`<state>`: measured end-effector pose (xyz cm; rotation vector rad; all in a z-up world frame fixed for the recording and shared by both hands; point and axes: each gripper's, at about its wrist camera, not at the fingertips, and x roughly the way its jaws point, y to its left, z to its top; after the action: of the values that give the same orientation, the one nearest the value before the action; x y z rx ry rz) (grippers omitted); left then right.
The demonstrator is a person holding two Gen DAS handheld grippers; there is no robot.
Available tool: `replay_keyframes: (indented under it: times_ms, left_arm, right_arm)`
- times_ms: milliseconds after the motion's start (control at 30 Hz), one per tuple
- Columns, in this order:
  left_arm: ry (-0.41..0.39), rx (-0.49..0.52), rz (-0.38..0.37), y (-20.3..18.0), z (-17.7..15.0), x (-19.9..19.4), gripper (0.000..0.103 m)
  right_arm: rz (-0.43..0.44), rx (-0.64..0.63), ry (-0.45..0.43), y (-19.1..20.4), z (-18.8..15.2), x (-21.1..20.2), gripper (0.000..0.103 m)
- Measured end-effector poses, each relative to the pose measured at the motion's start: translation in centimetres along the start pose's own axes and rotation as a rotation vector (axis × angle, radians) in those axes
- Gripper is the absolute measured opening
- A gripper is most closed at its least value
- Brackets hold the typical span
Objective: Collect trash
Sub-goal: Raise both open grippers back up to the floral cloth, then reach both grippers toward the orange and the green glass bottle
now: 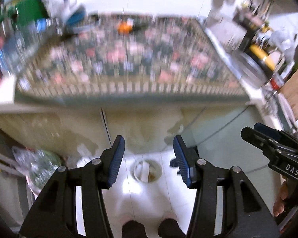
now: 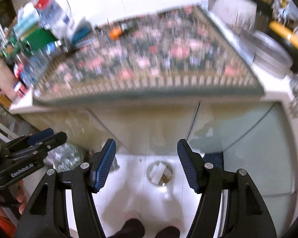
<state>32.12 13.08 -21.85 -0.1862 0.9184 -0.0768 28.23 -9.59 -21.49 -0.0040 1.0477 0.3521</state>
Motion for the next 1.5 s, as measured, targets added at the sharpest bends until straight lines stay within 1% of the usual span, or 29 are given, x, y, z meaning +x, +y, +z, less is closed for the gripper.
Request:
replay_keyframes:
  times_ms: [33,67,167,267,333,367,400,433,467,500,567,700,833,933,1133,1333,1500]
  left_arm:
    - [-0.033,0.012,0.000,0.0,1.1,-1.8,0.050]
    - [-0.052,0.018,0.000,0.0,1.7,-2.8,0.050]
    - [-0.133,0.041,-0.021,0.4,3.9,-7.3,0.051]
    - [-0.223,0.074,-0.013,0.4,5.9,-10.9,0.060]
    - [-0.268,0.089,-0.009,0.3,6.6,-12.4,0.069]
    - [-0.295,0.098,-0.008,0.2,7.2,-13.4,0.072]
    - [-0.307,0.101,-0.007,0.2,7.6,-13.7,0.078]
    - [-0.320,0.103,-0.008,0.1,8.2,-14.0,0.085]
    - [-0.330,0.102,-0.008,0.1,8.5,-14.1,0.089]
    - [-0.338,0.100,-0.006,0.2,8.9,-14.2,0.093]
    - [-0.354,0.101,0.003,0.1,9.8,-14.0,0.094]
    - [-0.377,0.087,0.029,-0.1,12.3,-12.3,0.094]
    - [-0.378,0.054,0.063,-0.5,14.8,-10.1,0.094]
    - [-0.373,0.024,0.074,-1.1,17.6,-8.2,0.094]
    - [-0.373,-0.080,0.126,-1.6,23.1,-4.4,0.094]
    - [-0.364,-0.138,0.187,-1.1,25.8,-0.9,0.094]
    - [-0.296,-0.174,0.199,0.6,27.7,3.1,0.094]
  right_arm:
    - [-0.005,0.002,-0.033,0.6,0.8,-1.6,0.060]
    - [-0.009,0.005,-0.056,1.1,1.3,-2.8,0.060]
    - [-0.021,0.012,-0.136,2.8,3.0,-6.3,0.060]
    - [-0.028,0.012,-0.227,4.3,4.7,-9.5,0.060]
    - [-0.038,0.006,-0.287,5.2,5.6,-11.4,0.060]
    - [-0.042,0.004,-0.305,5.3,5.9,-11.8,0.061]
    - [-0.046,0.000,-0.325,5.5,6.3,-12.3,0.063]
    - [-0.050,-0.004,-0.348,5.6,6.7,-12.8,0.068]
    - [-0.054,-0.007,-0.364,5.7,7.1,-13.0,0.073]
    - [-0.060,-0.008,-0.381,5.7,7.4,-13.2,0.074]
    - [-0.064,-0.010,-0.401,5.6,8.1,-13.1,0.078]
    - [-0.038,-0.016,-0.408,4.6,10.4,-11.7,0.078]
    - [-0.009,-0.046,-0.411,3.7,13.2,-10.1,0.078]
    - [0.028,-0.077,-0.401,2.7,15.8,-8.7,0.078]
    - [0.095,-0.157,-0.357,0.3,21.5,-5.6,0.078]
    - [0.141,-0.199,-0.308,-1.8,25.1,-1.6,0.078]
    - [0.171,-0.179,-0.235,-2.8,27.5,2.4,0.078]
